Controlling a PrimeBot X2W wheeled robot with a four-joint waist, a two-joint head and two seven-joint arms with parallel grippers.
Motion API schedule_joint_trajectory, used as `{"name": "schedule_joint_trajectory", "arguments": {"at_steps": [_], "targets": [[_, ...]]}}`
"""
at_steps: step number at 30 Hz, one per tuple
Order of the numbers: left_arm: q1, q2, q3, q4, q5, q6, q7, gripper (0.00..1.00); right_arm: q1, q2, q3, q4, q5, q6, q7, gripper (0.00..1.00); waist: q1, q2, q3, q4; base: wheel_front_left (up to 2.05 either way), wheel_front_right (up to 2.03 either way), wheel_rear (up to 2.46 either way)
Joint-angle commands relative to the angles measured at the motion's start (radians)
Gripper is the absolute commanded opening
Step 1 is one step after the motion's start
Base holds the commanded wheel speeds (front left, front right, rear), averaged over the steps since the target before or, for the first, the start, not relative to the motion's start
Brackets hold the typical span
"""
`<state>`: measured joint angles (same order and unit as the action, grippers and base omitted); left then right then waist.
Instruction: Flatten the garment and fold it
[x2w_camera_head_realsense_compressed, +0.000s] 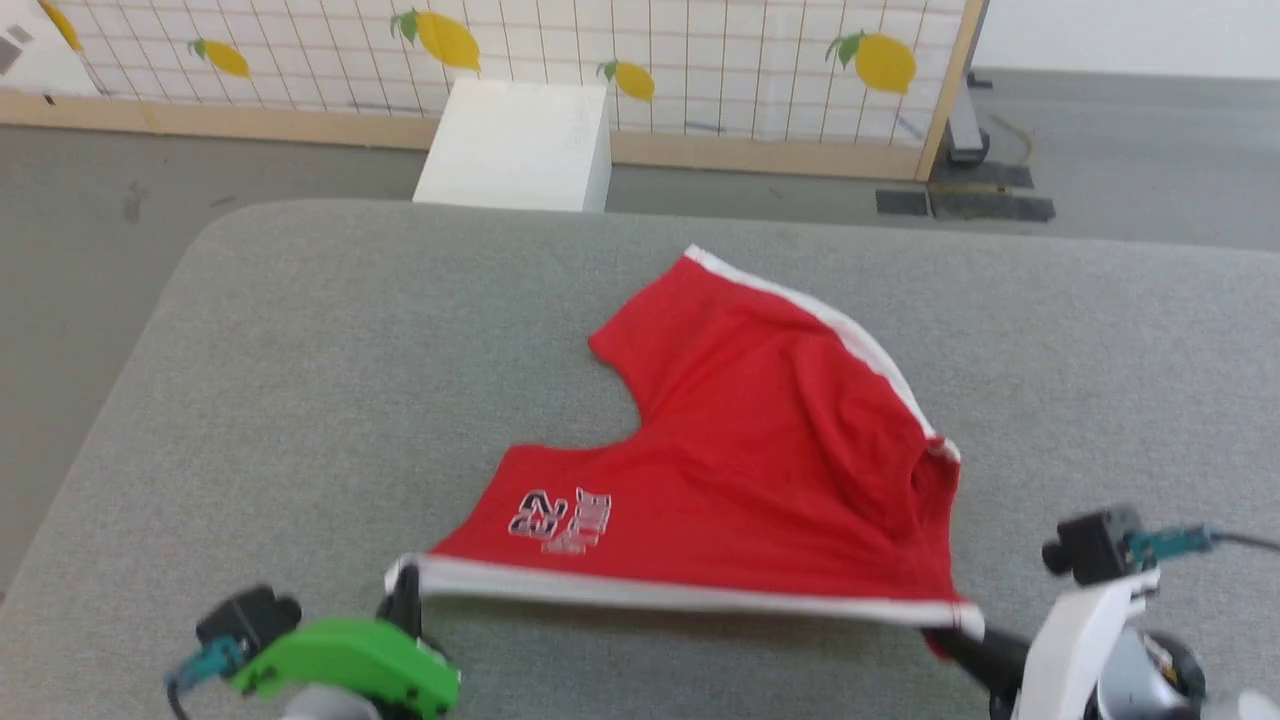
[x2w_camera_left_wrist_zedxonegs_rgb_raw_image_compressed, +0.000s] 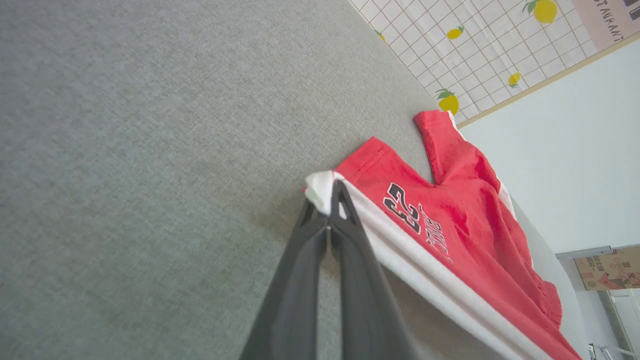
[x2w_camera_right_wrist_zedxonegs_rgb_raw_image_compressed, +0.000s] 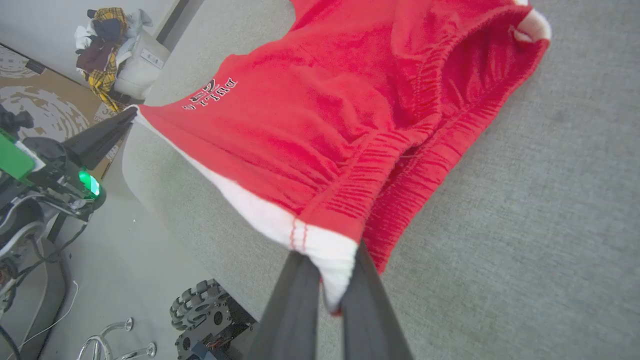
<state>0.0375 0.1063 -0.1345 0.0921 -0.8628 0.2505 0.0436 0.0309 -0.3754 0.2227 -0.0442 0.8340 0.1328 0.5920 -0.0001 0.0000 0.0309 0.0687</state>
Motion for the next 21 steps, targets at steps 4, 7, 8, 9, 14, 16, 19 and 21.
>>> {"name": "schedule_joint_trajectory", "arguments": {"at_steps": [4, 7, 8, 9, 14, 16, 19, 21], "targets": [[0.094, 0.013, 0.021, -0.057, -0.017, 0.047, 0.007, 0.0, 0.078, 0.005, -0.028, -0.024, 0.0, -0.002, 0.059, 0.0, 0.0001, 0.0, -0.013, -0.001, 0.0, 0.0, 0.0], [0.135, 0.013, 0.024, -0.092, -0.023, 0.062, 0.013, 0.0, 0.111, 0.012, -0.037, -0.041, -0.004, -0.002, 0.098, 0.0, 0.0001, 0.0, -0.012, -0.006, 0.0, 0.0, 0.0], [0.139, 0.012, 0.027, -0.103, -0.025, 0.064, 0.012, 0.0, 0.116, 0.018, -0.046, -0.045, -0.007, -0.002, 0.099, 0.0, 0.0001, 0.0, -0.009, -0.008, 0.0, 0.0, 0.0], [0.139, 0.013, 0.03, -0.115, -0.025, 0.065, 0.009, 0.0, 0.118, 0.027, -0.059, -0.048, -0.012, -0.002, 0.099, 0.0, 0.0001, 0.0, -0.006, -0.008, 0.0, 0.0, 0.0], [0.063, 0.022, 0.023, -0.143, -0.012, 0.048, 0.0, 0.0, 0.103, 0.067, -0.1, -0.057, -0.041, -0.002, 0.098, 0.0, 0.0001, 0.0, 0.02, -0.013, 0.0, 0.0, 0.0], [-0.001, 0.031, 0.005, -0.128, 0.004, 0.037, 0.008, 0.0, 0.089, 0.08, -0.112, -0.061, -0.05, -0.002, 0.104, 0.0, 0.0001, 0.0, 0.04, -0.014, 0.0, 0.0, 0.0], [-0.13, 0.032, -0.022, -0.079, 0.02, 0.011, 0.018, 0.0, 0.058, 0.099, -0.128, -0.064, -0.056, -0.002, 0.113, 0.0, 0.0001, 0.0, 0.079, -0.021, 0.0, 0.0, 0.0], [-0.22, 0.029, -0.038, -0.036, 0.028, -0.006, 0.023, 0.0, 0.034, 0.108, -0.135, -0.066, -0.058, -0.002, 0.118, 0.0, 0.0001, 0.0, 0.109, -0.029, 0.0, 0.0, 0.0]]}}
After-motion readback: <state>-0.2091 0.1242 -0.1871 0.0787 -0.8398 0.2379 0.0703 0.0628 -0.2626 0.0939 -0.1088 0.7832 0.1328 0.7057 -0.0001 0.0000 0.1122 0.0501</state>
